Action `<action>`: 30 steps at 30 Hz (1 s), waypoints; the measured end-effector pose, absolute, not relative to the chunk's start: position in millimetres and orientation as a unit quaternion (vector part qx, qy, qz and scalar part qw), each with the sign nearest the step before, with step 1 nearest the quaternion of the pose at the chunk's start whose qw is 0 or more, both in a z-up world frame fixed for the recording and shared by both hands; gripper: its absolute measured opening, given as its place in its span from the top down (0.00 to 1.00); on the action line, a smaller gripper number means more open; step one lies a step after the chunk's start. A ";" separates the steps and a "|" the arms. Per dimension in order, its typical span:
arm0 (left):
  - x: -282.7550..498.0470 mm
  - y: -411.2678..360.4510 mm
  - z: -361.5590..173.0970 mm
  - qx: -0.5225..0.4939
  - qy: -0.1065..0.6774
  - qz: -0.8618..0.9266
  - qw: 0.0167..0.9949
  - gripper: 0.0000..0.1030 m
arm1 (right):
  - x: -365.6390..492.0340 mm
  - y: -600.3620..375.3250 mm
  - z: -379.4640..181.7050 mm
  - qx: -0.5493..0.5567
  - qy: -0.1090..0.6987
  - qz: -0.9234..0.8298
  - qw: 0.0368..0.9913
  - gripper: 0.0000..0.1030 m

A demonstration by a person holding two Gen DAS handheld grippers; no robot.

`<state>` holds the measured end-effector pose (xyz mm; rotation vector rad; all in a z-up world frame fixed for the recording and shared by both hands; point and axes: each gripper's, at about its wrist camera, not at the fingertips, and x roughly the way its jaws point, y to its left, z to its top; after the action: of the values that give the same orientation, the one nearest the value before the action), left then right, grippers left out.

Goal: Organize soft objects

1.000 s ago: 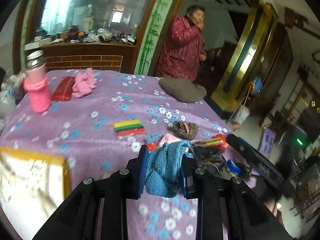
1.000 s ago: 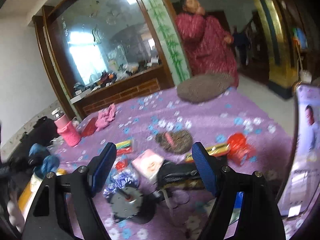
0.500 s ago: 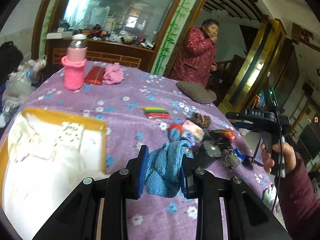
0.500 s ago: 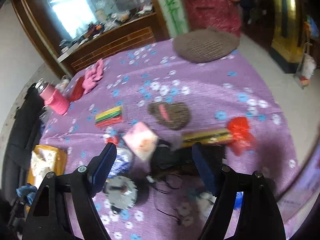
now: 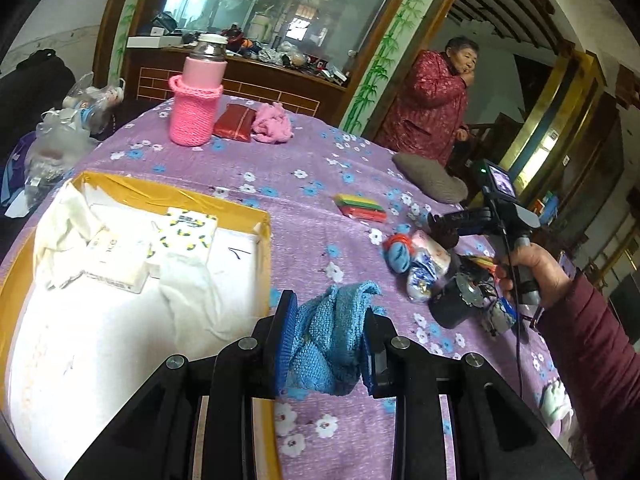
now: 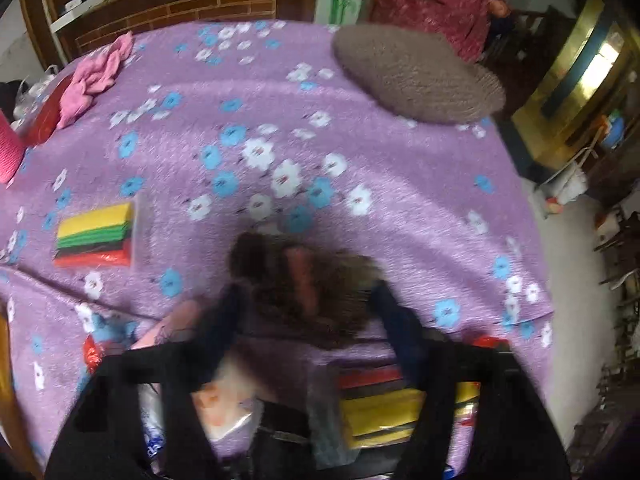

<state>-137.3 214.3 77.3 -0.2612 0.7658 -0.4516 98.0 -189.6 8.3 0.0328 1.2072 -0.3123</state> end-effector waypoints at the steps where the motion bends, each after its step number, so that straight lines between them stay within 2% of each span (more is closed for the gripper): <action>1: -137.2 216.4 77.7 -0.127 0.368 -0.216 0.895 0.75 | 94.7 -194.1 11.8 0.028 0.566 -0.140 0.812 0.61; 2: -137.1 219.4 77.4 -0.128 0.367 -0.214 0.896 0.75 | 92.5 -196.7 14.2 0.034 0.564 -0.137 0.814 0.75; 4: -139.0 223.4 78.5 -0.133 0.367 -0.211 0.896 0.75 | 84.4 -200.5 22.1 0.044 0.557 -0.134 0.818 0.90; 6: -142.1 228.6 79.0 -0.137 0.364 -0.209 0.897 0.75 | 75.5 -199.6 30.0 0.044 0.548 -0.142 0.823 0.98; 15: -172.9 266.4 90.1 -0.150 0.340 -0.182 0.910 0.75 | 41.3 -177.9 88.1 0.072 0.478 -0.107 0.869 1.00; 18: -183.1 275.8 91.7 -0.153 0.337 -0.176 0.912 0.75 | 41.8 -164.8 93.3 0.054 0.483 -0.094 0.869 1.00; 19: -186.6 277.8 92.0 -0.155 0.336 -0.176 0.912 0.75 | 43.6 -165.7 89.9 0.058 0.490 -0.094 0.865 0.97; 21: -190.5 279.2 91.8 -0.154 0.336 -0.176 0.912 0.75 | 48.5 -174.0 77.7 0.075 0.504 -0.110 0.854 0.78; 22: -191.0 279.2 91.9 -0.153 0.337 -0.177 0.912 0.75 | 52.0 -180.9 68.8 0.096 0.510 -0.120 0.846 0.58; 23: -191.6 279.3 91.7 -0.152 0.338 -0.177 0.912 0.75 | 54.5 -188.0 61.2 0.117 0.515 -0.126 0.840 0.50; 27: -186.2 281.6 88.0 -0.153 0.344 -0.174 0.910 0.75 | 72.3 -214.3 23.5 0.219 0.542 -0.140 0.799 0.50; 30: -172.8 282.9 85.0 -0.158 0.352 -0.167 0.907 0.75 | 82.1 -219.5 7.3 0.233 0.547 -0.152 0.790 0.48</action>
<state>-172.8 282.9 85.0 -0.3257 0.7261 -0.3452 82.1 -219.5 7.3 0.5021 1.1770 -0.3277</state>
